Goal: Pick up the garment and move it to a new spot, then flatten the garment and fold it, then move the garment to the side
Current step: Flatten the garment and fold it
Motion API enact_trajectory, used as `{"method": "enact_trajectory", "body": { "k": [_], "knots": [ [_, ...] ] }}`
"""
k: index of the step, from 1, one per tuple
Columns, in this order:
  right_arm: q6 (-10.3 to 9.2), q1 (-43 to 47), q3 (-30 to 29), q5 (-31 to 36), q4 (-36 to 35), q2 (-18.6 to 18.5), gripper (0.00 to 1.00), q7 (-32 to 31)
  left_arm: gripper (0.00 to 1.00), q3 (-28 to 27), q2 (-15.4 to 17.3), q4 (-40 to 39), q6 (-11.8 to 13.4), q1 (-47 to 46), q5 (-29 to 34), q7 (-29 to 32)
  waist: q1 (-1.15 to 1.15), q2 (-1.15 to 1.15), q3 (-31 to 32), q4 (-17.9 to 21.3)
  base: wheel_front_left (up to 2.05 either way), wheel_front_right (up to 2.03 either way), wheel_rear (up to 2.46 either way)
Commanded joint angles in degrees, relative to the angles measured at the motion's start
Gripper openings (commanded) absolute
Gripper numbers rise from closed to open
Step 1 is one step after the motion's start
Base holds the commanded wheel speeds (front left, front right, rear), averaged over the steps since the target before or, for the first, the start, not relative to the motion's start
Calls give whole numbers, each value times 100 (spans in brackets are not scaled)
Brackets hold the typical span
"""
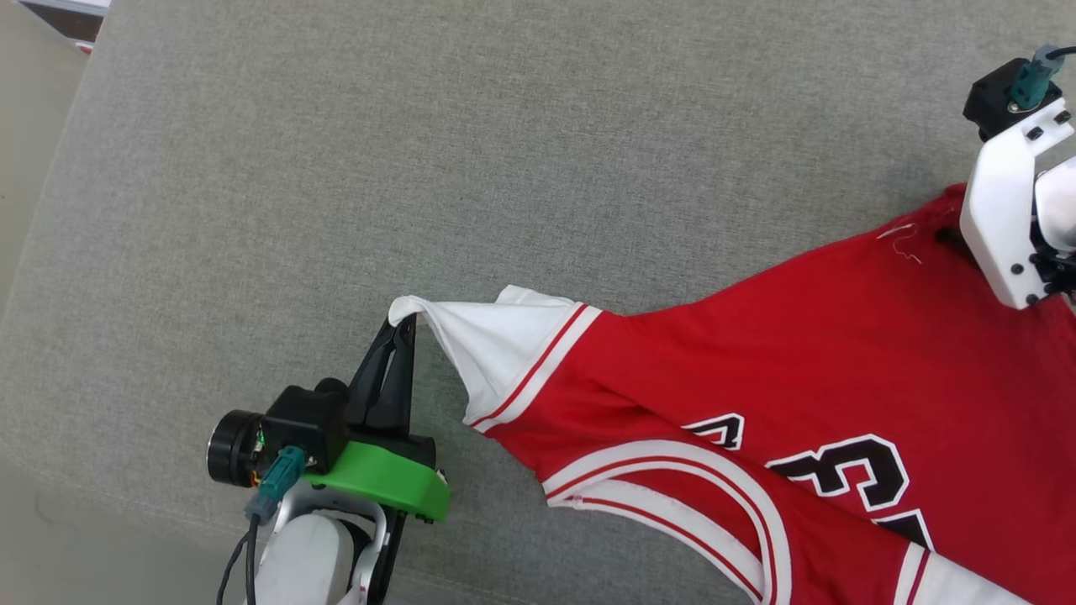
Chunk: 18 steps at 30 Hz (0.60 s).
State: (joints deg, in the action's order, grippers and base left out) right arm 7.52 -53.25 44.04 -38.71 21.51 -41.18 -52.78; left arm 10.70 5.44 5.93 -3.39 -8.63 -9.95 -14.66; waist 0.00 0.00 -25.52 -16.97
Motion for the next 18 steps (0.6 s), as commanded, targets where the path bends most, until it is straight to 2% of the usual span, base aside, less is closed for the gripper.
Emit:
{"method": "enact_trajectory", "body": {
  "k": [1,2,3,13,18],
  "knots": [
    [-3,192,442,-171,349,79,100,172,0,-70,-42,38,-42,-100,71,-34,0,0,-9,1,0,0,0],
    [-3,169,501,-201,375,68,74,240,0,-86,-44,50,-45,-93,81,-34,0,0,8,17,0,0,0],
    [-3,135,542,-240,413,73,1,364,0,-111,-43,66,-48,-81,94,-34,0,0,49,48,0,0,0],
    [-3,-1,640,-683,617,275,0,1495,0,-287,93,168,-89,141,201,-34,0,0,767,461,0,0,0],
    [-3,79,599,-905,400,174,0,2101,0,-363,248,105,-107,250,244,-34,0,0,1184,692,0,0,0]
  ]
}}
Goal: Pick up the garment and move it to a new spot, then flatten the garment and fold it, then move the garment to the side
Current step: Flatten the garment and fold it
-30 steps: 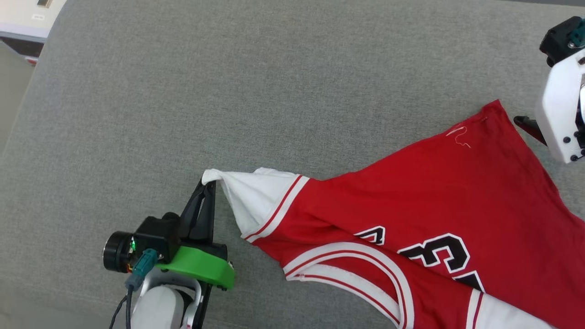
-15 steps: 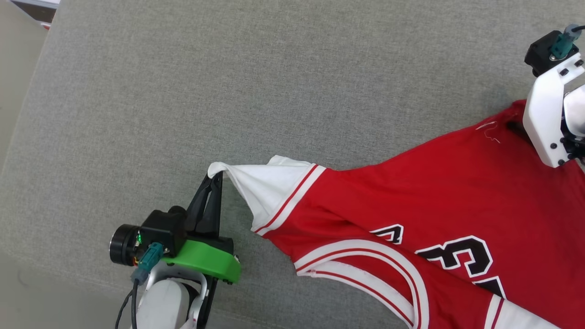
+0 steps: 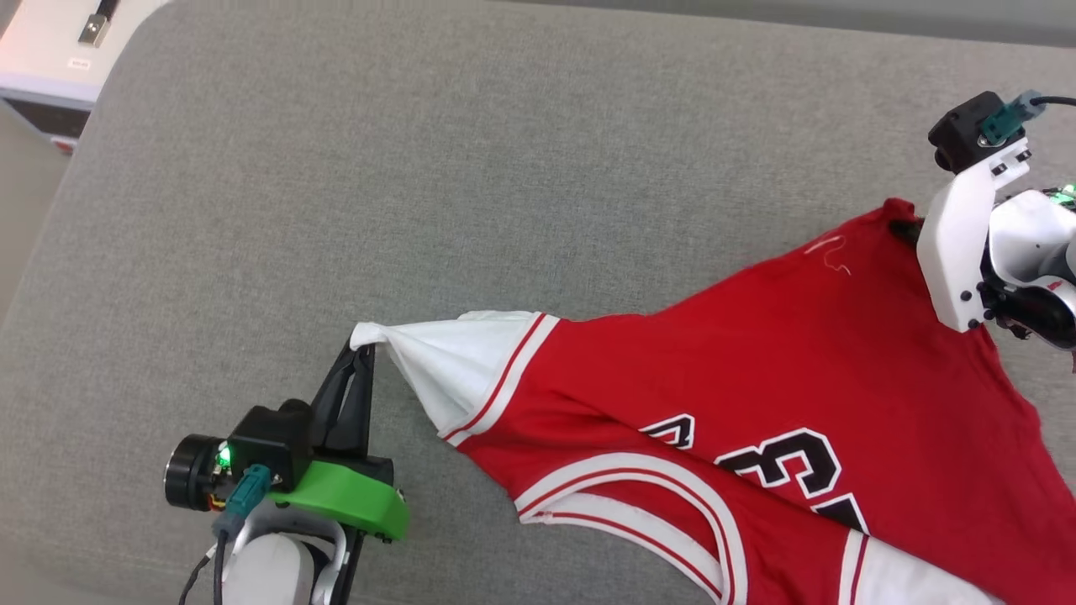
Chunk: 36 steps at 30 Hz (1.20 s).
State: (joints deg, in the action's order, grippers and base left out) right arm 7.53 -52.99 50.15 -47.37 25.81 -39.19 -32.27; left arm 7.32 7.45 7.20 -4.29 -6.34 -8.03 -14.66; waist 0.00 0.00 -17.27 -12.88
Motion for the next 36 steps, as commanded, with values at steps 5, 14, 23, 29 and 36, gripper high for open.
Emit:
{"method": "enact_trajectory", "body": {
  "k": [5,14,23,29,36],
  "knots": [
    [-4,179,-96,-195,-405,-209,0,497,0,-136,276,-185,-35,-85,80,-34,0,0,662,514,0,0,0],
    [-4,218,-651,-215,-1149,-446,0,1091,0,-164,623,-833,-101,-980,136,252,0,0,888,834,0,0,0],
    [-4,-47,-1613,-100,-1741,-323,0,1361,0,-34,951,-1111,-234,-2842,31,674,0,0,604,1042,0,0,0],
    [-4,-581,-2252,258,-1969,-78,0,1296,0,133,1172,-875,-286,-4352,-40,851,0,0,44,1162,0,0,0],
    [-4,-1805,-2856,798,-1716,336,0,1198,0,343,1397,-210,-310,-6271,-120,918,0,0,-864,1204,0,0,0]
  ]
}}
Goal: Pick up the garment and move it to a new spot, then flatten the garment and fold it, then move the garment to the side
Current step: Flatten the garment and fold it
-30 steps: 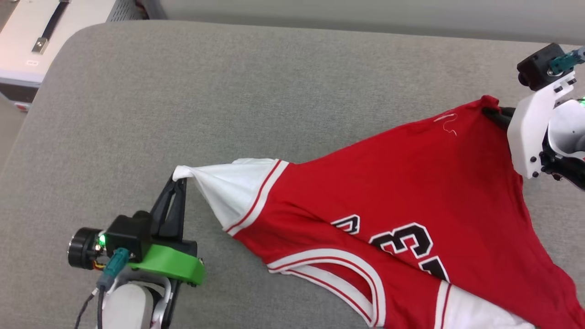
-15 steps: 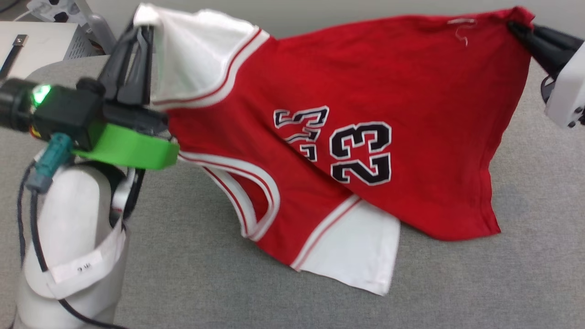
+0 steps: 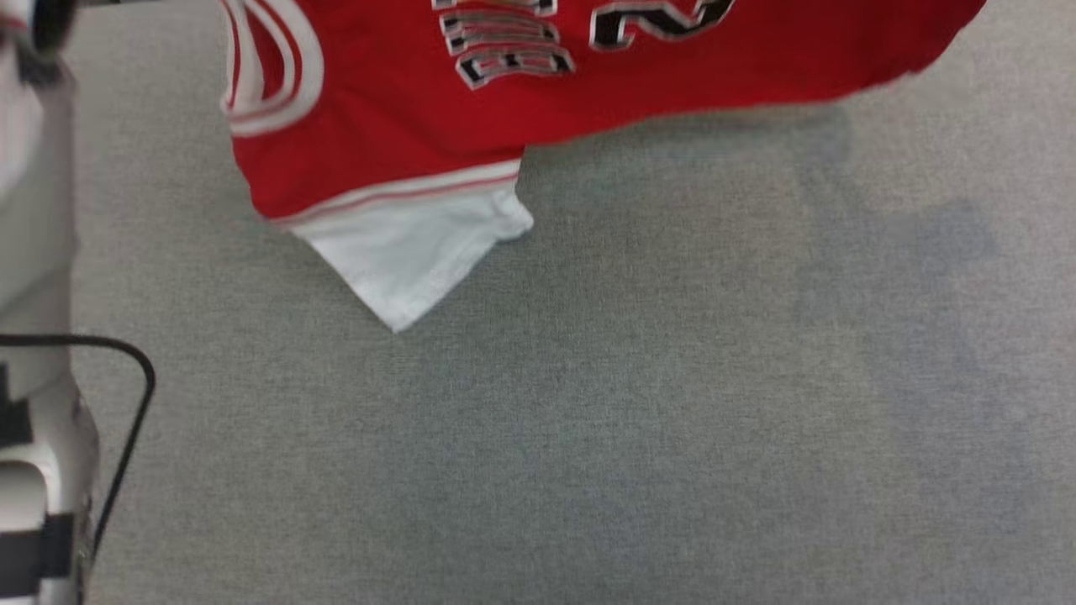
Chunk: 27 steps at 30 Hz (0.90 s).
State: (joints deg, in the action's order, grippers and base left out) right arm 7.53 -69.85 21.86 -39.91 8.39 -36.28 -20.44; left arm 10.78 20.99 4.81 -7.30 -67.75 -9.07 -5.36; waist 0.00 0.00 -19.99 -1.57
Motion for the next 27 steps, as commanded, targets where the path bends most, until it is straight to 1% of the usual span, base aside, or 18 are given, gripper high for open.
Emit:
{"method": "enact_trajectory", "body": {
  "k": [1,4,9,13,17,20,22,24,27],
  "knots": [
    [-4,-314,-95,135,114,118,0,35,0,40,95,131,-11,-371,13,-14,0,0,-702,80,0,0,0],
    [-4,-944,-164,418,464,311,0,126,0,191,189,508,-14,-1116,38,-63,0,0,-983,89,0,0,0],
    [-4,-2131,-112,782,1199,576,0,332,0,536,344,1340,-17,-2432,52,-268,0,0,-1359,73,0,0,0],
    [-4,-2902,-1,1006,1807,737,0,566,0,688,368,1884,-17,-3222,20,-430,0,0,-1491,69,0,0,0],
    [-4,-3463,87,1083,2346,918,0,855,0,777,369,2384,-18,-3801,49,-604,0,0,-1558,86,0,0,0],
    [-4,-3656,191,1119,2664,1007,0,1056,0,844,326,2670,-7,-3989,31,-724,0,0,-1587,67,0,0,0],
    [-4,-3661,268,1050,2841,1094,0,1166,0,881,294,2847,-7,-3958,2,-794,0,0,-1612,61,0,0,0],
    [-4,-3572,387,964,2986,1143,0,1278,0,872,274,2978,3,-3840,-42,-860,0,0,-1619,56,0,0,0],
    [-4,-3311,615,832,3209,1177,0,1449,0,899,328,3152,13,-3495,-61,-921,0,0,-1604,79,0,0,0]
  ]
}}
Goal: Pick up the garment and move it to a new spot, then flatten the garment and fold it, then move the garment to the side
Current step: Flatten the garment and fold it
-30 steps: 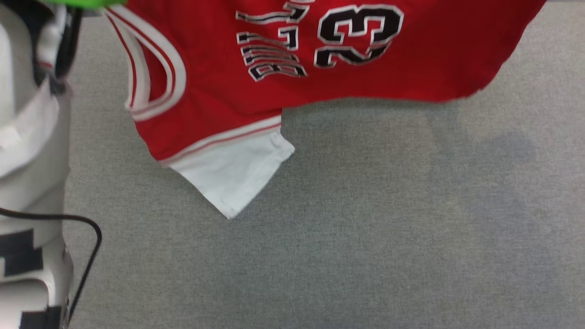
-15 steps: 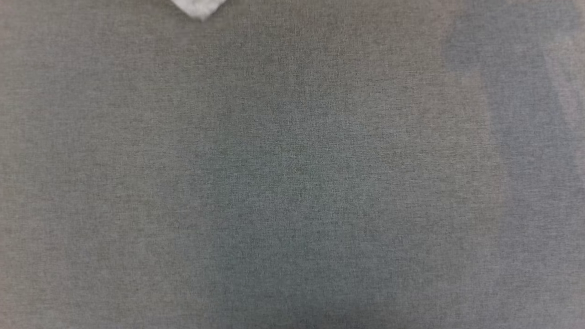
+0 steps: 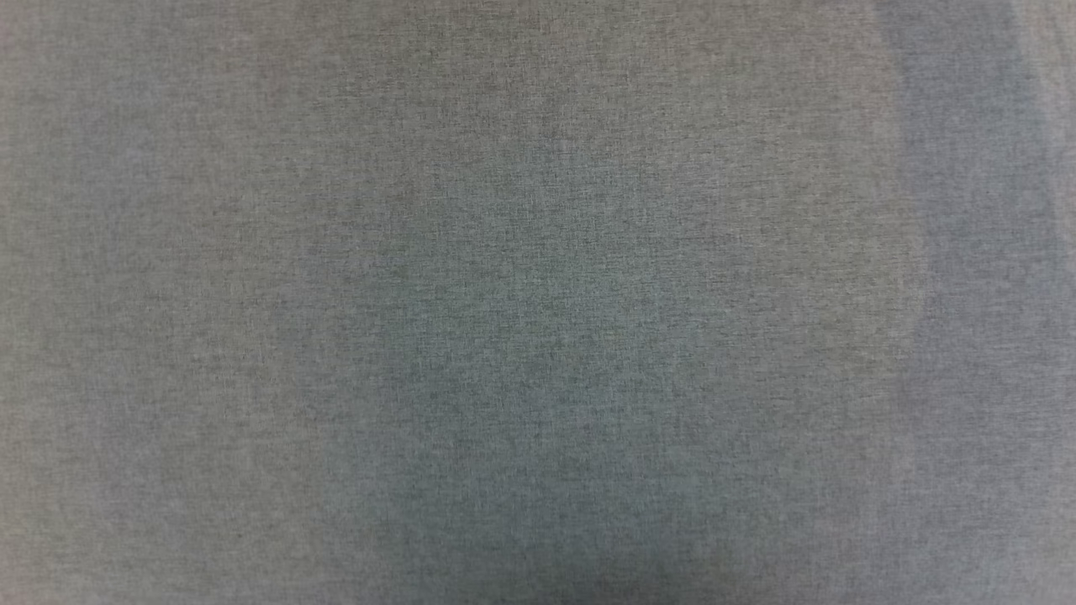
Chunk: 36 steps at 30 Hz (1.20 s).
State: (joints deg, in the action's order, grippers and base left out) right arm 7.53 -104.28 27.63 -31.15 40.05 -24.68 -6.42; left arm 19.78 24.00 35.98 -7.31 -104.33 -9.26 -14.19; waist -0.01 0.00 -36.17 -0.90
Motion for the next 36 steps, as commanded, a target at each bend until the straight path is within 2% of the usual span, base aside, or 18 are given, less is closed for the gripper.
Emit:
{"method": "enact_trajectory", "body": {
  "k": [1,5,13,25,31,36],
  "knots": [
    [-4,223,113,-88,100,21,0,88,0,9,45,57,14,278,-44,-49,1,0,24,16,0,0,0],
    [-4,751,463,-301,227,48,0,293,0,-4,84,66,16,960,-148,-75,1,0,147,28,0,0,0],
    [-4,1953,1186,-838,47,-69,0,570,0,-329,232,-788,128,2898,-425,-79,1,0,559,-1,0,0,0],
    [-4,4291,2273,-1636,-998,-977,0,750,0,-831,198,-2588,785,6919,-626,-80,1,0,1621,-165,0,0,0],
    [-4,5488,2580,-1912,-1406,-1360,0,689,0,-771,109,-3060,999,8762,-780,-36,1,0,2212,-166,0,0,0],
    [-4,6300,2631,-2066,-1577,-1560,0,711,0,-699,45,-3197,1173,9856,-911,88,1,0,2640,-226,0,0,0]
  ]
}}
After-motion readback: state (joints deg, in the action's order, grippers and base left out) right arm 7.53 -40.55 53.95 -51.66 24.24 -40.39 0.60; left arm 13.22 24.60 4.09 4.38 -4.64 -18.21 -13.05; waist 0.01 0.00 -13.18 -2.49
